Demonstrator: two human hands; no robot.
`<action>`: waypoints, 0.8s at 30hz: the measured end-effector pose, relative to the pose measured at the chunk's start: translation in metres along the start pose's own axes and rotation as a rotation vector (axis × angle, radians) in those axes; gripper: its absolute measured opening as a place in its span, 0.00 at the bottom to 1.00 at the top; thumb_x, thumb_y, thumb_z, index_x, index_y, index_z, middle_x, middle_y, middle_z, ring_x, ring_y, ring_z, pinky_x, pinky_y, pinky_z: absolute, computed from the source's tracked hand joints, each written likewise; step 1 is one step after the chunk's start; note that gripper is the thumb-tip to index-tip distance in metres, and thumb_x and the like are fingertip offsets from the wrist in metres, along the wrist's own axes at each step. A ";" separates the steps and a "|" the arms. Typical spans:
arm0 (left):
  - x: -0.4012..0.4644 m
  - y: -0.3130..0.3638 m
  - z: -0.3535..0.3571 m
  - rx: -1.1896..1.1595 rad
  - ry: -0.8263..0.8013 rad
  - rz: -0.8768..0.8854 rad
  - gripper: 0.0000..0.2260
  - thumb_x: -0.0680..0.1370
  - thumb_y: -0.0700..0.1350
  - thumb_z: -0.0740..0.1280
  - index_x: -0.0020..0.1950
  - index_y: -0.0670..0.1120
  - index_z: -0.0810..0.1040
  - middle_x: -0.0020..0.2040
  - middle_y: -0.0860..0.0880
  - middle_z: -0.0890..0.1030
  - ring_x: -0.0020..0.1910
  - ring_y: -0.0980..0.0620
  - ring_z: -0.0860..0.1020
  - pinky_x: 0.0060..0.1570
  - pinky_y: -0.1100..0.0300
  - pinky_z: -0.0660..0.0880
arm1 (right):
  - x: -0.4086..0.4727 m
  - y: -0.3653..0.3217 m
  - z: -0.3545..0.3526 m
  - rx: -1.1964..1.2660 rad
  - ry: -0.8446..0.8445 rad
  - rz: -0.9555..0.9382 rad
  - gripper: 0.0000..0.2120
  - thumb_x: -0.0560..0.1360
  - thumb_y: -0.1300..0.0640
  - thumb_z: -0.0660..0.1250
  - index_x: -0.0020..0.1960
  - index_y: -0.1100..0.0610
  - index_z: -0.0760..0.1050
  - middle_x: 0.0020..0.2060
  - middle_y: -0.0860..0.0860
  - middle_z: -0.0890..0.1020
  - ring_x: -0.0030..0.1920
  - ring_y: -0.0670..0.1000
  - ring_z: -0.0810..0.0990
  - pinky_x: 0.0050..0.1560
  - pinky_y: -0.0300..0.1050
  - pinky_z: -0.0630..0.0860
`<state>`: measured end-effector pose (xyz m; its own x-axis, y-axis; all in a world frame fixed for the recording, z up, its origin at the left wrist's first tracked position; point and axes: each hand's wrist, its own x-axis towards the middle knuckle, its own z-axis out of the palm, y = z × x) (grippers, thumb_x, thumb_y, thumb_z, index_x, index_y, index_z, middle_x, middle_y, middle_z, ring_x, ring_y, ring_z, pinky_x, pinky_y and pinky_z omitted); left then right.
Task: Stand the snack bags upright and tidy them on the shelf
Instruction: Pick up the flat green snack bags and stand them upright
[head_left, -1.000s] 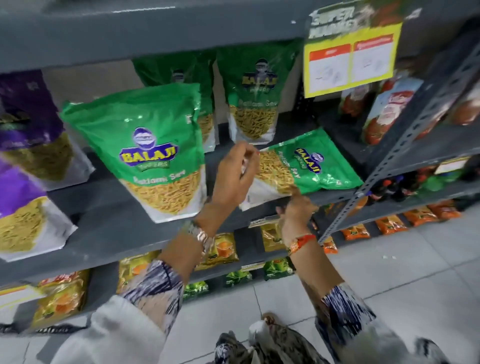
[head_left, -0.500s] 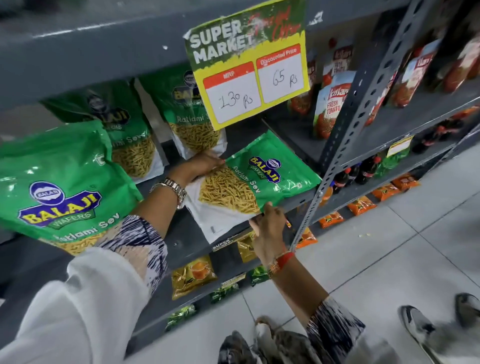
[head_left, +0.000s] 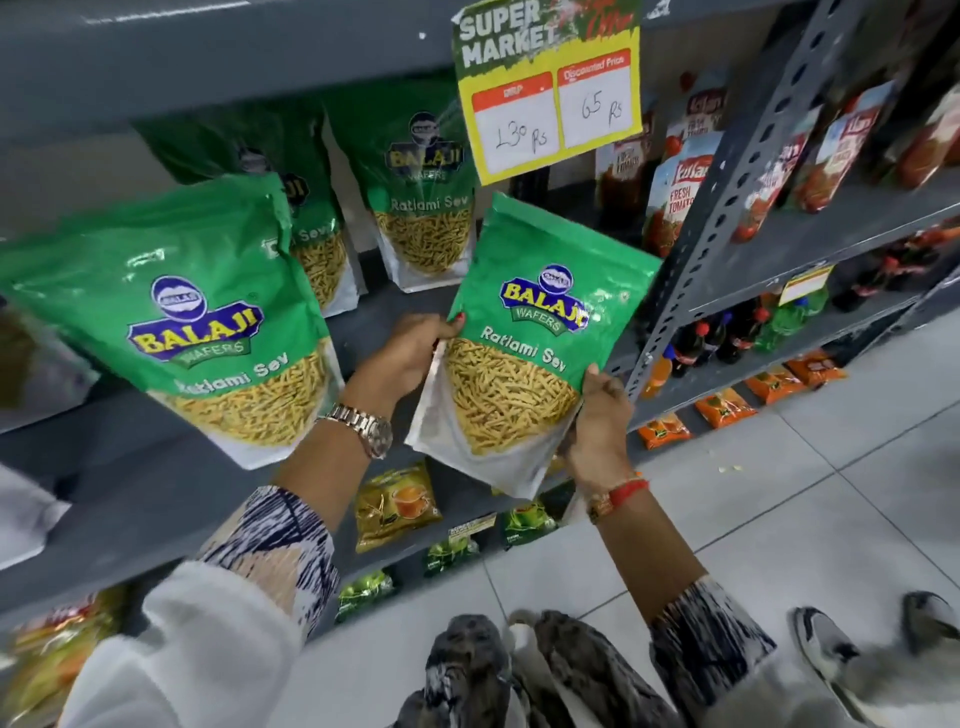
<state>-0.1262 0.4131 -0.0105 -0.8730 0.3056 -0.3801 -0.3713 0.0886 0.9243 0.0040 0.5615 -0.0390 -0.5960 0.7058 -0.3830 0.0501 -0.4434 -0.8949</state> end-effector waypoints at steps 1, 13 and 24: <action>-0.008 -0.004 0.000 -0.035 0.003 0.025 0.05 0.74 0.39 0.66 0.39 0.40 0.74 0.38 0.44 0.79 0.37 0.48 0.78 0.47 0.56 0.76 | -0.004 -0.006 -0.002 0.018 -0.009 -0.039 0.14 0.78 0.57 0.62 0.33 0.52 0.67 0.31 0.49 0.69 0.36 0.48 0.69 0.42 0.42 0.67; -0.102 -0.034 -0.017 -0.365 -0.095 0.160 0.07 0.79 0.39 0.57 0.45 0.42 0.74 0.28 0.53 0.83 0.28 0.61 0.79 0.30 0.69 0.76 | -0.060 -0.034 -0.028 0.049 -0.183 -0.288 0.09 0.76 0.59 0.64 0.37 0.54 0.75 0.34 0.45 0.79 0.37 0.38 0.78 0.42 0.30 0.73; -0.130 -0.026 -0.010 -0.465 0.195 0.305 0.19 0.77 0.30 0.55 0.29 0.44 0.72 0.21 0.56 0.78 0.29 0.64 0.78 0.33 0.72 0.73 | -0.054 -0.031 -0.004 0.079 -0.342 -0.317 0.10 0.77 0.59 0.63 0.38 0.53 0.77 0.31 0.43 0.84 0.37 0.42 0.81 0.41 0.39 0.78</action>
<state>-0.0065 0.3613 0.0145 -0.9878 0.0681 -0.1401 -0.1557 -0.4142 0.8967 0.0378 0.5388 0.0084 -0.8024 0.5966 0.0159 -0.2305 -0.2852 -0.9303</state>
